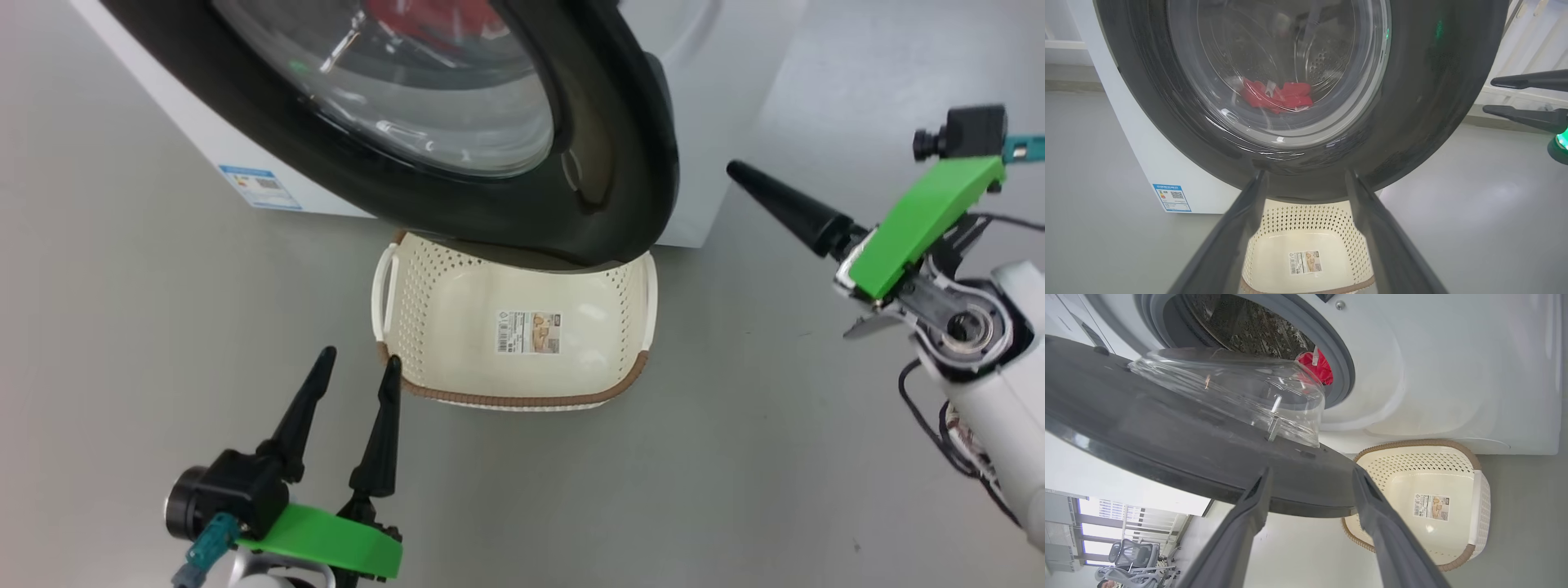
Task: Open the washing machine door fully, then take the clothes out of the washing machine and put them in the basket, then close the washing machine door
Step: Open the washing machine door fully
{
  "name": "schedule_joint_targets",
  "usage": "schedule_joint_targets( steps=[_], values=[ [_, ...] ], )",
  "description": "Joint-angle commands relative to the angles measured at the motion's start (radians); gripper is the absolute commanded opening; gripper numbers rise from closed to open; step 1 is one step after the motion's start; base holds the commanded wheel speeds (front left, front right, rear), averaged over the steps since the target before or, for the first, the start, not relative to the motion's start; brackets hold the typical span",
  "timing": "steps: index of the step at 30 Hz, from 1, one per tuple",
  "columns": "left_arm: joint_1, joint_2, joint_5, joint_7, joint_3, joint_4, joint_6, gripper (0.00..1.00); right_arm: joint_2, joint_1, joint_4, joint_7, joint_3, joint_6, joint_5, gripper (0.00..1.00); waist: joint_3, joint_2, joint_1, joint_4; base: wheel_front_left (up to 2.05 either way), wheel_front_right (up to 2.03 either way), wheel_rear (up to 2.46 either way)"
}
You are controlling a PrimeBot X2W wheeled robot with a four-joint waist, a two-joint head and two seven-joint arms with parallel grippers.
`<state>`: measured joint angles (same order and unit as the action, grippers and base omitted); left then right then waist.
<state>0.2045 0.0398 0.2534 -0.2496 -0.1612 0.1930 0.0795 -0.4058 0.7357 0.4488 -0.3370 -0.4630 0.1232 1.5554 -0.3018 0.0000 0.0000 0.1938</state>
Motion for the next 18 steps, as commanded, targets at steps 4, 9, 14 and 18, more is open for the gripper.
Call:
schedule_joint_targets(
  steps=[4, 9, 14, 18],
  values=[
    [-0.023, 0.01, -0.021, -0.012, 0.05, -0.015, 0.008, 1.0, -0.004, -0.096, -0.041, 0.046, -0.022, 0.008, -0.025, 1.0, 0.037, 0.0, 0.0, -0.043, 0.0, 0.0, 0.0],
    [-0.045, 0.01, -0.03, -0.012, 0.071, -0.01, 0.011, 1.0, -0.004, -0.192, -0.053, 0.099, -0.045, 0.008, -0.036, 1.0, 0.063, 0.0, 0.0, -0.069, 0.0, 0.0, 0.0],
    [-0.071, 0.01, -0.037, -0.012, 0.092, -0.011, 0.012, 1.0, -0.004, -0.272, -0.068, 0.154, -0.065, 0.008, -0.043, 1.0, 0.087, 0.0, 0.0, -0.092, 0.0, 0.0, 0.0],
    [-0.093, 0.01, -0.043, -0.012, 0.102, -0.009, 0.014, 1.0, -0.012, -0.31, -0.068, 0.193, -0.089, 0.008, -0.067, 1.0, 0.105, 0.0, 0.0, -0.112, 0.0, 0.0, 0.0]
  ],
)
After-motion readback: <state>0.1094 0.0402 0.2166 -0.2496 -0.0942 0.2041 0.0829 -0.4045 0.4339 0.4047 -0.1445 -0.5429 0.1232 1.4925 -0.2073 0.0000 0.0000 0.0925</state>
